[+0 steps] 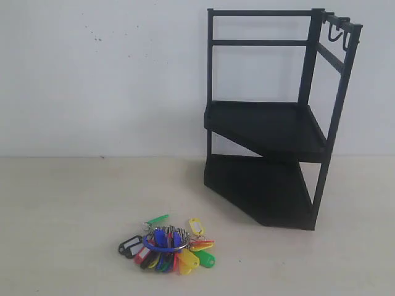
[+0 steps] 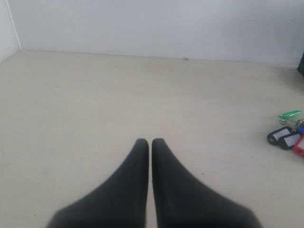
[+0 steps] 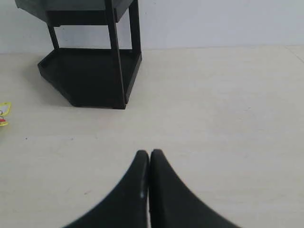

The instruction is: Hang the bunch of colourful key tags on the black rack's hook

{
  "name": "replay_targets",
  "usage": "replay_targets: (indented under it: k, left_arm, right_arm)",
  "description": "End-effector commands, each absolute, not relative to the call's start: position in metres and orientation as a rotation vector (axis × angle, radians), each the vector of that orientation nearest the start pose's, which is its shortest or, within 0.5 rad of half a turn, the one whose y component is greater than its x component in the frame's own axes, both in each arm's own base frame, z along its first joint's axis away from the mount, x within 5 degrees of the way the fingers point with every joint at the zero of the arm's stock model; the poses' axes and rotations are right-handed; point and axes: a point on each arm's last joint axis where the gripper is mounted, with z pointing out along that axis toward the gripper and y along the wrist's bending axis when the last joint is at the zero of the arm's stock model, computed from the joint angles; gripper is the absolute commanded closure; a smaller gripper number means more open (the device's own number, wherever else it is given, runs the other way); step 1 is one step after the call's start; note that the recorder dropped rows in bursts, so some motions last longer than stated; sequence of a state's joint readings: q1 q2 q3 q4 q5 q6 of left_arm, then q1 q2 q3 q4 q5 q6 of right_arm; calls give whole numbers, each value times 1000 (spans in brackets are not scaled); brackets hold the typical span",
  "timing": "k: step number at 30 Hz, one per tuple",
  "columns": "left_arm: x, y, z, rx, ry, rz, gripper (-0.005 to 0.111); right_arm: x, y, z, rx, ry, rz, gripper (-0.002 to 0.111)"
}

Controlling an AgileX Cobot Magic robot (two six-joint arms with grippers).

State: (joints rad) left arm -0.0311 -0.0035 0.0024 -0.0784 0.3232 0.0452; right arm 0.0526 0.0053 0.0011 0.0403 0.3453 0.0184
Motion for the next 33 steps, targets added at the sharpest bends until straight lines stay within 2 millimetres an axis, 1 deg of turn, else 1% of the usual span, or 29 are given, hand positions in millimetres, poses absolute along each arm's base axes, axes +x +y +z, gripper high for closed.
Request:
replay_targets:
  k: [1, 22, 25, 28, 33]
  left_arm:
    - [54, -4, 185, 11, 1794, -69, 102]
    - [54, -4, 185, 11, 1794, -69, 102]
    - [54, -4, 185, 11, 1794, -69, 102]
    - [54, -4, 185, 11, 1794, -69, 102]
    - [54, -4, 185, 11, 1794, -69, 102]
  right_arm:
    - [54, 4, 183, -7, 1816, 93, 109]
    - [54, 4, 185, -7, 1802, 92, 109]
    - [55, 4, 191, -5, 1734, 93, 109]
    - [56, 4, 202, -1, 1605, 93, 109]
    - [53, 2, 230, 9, 1296, 94, 109]
